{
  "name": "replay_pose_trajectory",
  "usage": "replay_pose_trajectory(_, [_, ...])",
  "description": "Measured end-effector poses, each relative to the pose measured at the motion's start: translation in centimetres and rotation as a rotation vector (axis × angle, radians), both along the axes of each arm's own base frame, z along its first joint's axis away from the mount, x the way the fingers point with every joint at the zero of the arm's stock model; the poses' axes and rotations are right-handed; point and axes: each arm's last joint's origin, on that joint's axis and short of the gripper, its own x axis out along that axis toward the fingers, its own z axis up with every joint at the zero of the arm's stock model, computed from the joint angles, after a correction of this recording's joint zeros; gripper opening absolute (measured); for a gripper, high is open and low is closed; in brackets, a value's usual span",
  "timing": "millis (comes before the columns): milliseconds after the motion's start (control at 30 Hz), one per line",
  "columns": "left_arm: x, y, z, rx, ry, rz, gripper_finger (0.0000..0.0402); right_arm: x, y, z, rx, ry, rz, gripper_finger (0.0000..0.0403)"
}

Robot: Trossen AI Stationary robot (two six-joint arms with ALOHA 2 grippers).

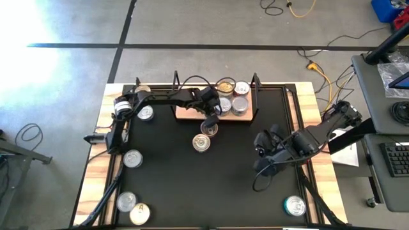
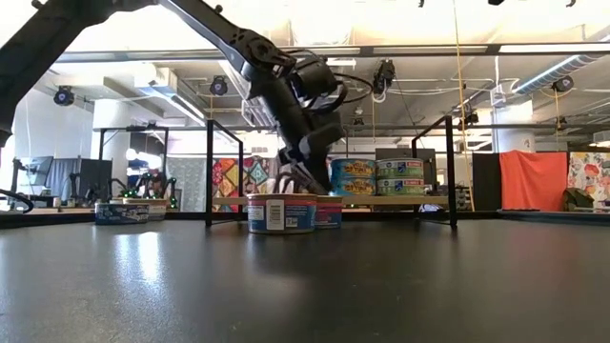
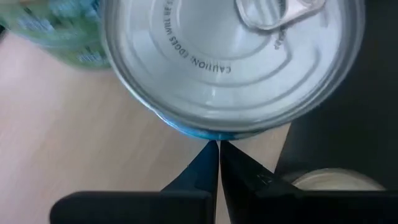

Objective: Stack canned seafood by type on shelf
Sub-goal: Adjust the tuna cans on the shelf, then put the blue-pink tuna can on the shelf

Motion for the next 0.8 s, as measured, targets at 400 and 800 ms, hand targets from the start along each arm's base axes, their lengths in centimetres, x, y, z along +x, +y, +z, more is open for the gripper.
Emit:
replay_pose_trajectory(400, [-1.0, -3.3, 3.2, -0.014, 0.036, -0.054, 0.0000, 0.2, 0.9, -2.1, 0.017, 0.000, 0.015, 0.0012])
replay_pose_trajectory(800, [-3.1, -14.8, 12.6, 0.151, -0.194, -0.460, 0.0000, -2.2, 4.5, -5.1, 0.479, 0.348, -0.202, 0.0012])
